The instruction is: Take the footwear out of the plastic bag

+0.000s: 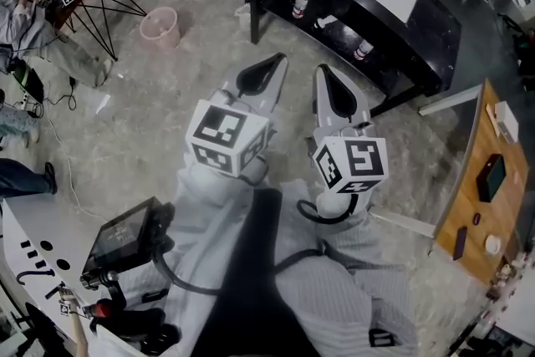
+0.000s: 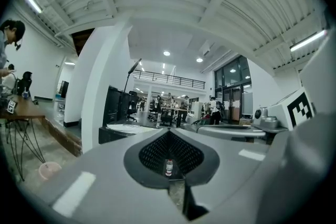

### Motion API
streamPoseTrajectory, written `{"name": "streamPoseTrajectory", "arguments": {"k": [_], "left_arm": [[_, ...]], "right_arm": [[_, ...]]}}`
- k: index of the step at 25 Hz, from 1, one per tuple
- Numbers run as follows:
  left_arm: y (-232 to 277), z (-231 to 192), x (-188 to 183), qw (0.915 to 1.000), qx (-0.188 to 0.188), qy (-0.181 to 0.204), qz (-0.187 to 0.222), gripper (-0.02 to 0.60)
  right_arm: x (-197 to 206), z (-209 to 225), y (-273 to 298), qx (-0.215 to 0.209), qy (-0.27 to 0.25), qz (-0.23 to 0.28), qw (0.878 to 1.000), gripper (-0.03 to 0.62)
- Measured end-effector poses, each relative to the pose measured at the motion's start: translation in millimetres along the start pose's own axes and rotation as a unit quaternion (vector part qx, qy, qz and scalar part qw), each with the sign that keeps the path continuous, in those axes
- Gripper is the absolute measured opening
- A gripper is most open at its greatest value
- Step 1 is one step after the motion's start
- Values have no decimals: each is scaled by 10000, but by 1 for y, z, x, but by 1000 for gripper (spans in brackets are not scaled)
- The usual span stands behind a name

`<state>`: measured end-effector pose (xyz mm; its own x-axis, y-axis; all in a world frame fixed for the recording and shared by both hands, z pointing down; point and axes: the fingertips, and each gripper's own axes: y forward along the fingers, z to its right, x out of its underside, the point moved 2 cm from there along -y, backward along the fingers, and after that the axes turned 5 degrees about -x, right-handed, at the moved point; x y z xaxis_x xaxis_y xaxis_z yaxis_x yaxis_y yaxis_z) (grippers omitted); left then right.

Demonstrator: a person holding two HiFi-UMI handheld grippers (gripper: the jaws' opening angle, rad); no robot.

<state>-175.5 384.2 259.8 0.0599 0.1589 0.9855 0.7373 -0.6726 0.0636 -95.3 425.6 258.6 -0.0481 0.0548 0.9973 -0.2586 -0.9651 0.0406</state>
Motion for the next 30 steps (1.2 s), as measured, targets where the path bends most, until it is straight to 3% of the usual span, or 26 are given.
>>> {"name": "streamPoseTrajectory", "arguments": {"k": [6,20,30], "left_arm": [[66,-26,10,9999,-15,5,-137,-1],[298,-169,1,9980,-55,-59,-633,0],[454,-244,29,9925,-248,-397,-1132,0]], "right_arm": [[17,54,47,119,190,-112,9997,12],[19,202,282,66,398,-444,9982,12],[64,322,404,95,876,-1001,9911,12]]}}
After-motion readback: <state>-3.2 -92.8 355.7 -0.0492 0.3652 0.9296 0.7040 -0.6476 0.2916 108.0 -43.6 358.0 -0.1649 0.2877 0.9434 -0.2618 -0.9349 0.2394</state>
